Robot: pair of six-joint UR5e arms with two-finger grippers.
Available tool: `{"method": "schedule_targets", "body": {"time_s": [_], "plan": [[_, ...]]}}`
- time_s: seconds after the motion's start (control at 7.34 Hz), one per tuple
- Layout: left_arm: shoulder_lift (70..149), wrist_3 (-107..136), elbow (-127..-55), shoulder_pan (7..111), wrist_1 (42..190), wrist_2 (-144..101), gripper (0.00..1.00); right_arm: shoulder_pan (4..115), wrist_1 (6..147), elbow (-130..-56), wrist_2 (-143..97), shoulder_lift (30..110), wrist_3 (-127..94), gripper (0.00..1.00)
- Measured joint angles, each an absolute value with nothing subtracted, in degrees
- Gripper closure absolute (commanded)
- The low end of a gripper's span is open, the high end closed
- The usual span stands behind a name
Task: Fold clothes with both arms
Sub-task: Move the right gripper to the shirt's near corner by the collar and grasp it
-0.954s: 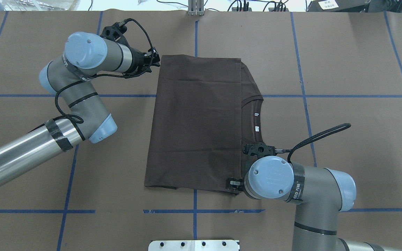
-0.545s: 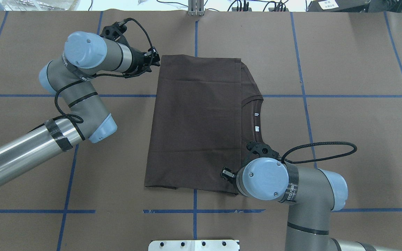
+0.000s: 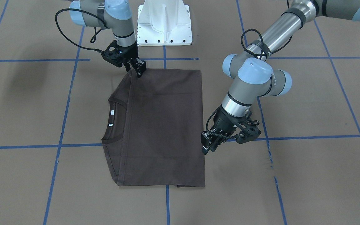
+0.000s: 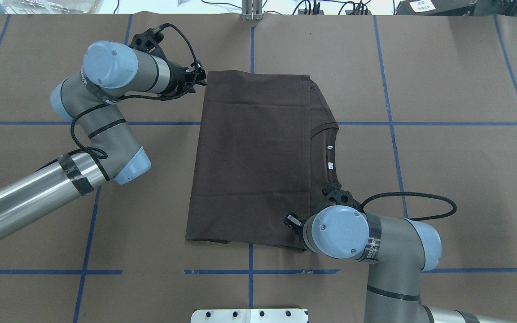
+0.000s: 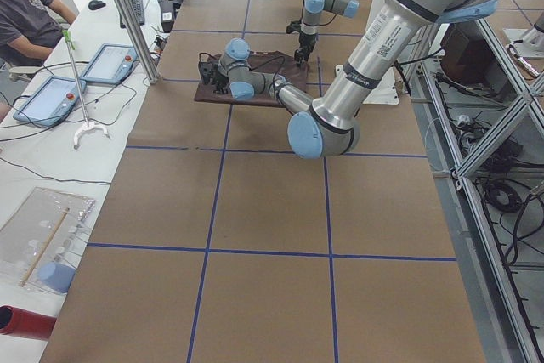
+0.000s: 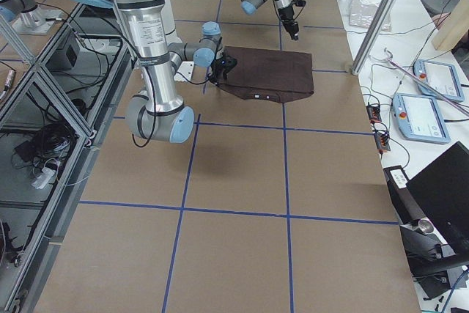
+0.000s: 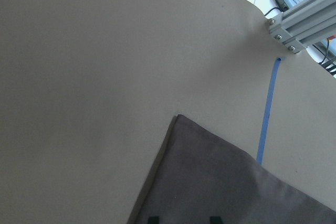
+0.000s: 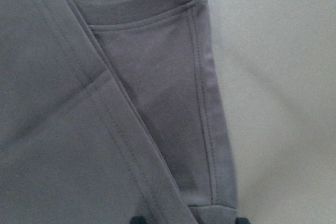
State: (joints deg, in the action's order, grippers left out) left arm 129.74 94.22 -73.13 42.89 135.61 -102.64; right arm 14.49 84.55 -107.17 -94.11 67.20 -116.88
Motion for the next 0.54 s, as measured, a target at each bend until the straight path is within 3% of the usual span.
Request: {"method": "schedule_targets", "body": {"time_s": [0.14,0.27,0.41,0.54], "plan": [[129.7,94.2,-73.1,42.9,135.6,-102.6,0.57,14.3,84.5,-107.2,-94.1,67.3,-117.4,0.37],[129.7,94.2,-73.1,42.9,135.6,-102.6,0.57,14.0,84.5,-107.2,-94.1,67.4,-117.7,0.51],[129.7,94.2,-73.1,42.9,135.6,-102.6,0.57,13.9,84.5,-107.3,-94.1,67.4,-117.9,0.92],[129.7,94.2,-73.1,42.9,135.6,-102.6,0.57,13.7,84.5,-107.3,-94.1,67.5,-118.1,1.00]]}}
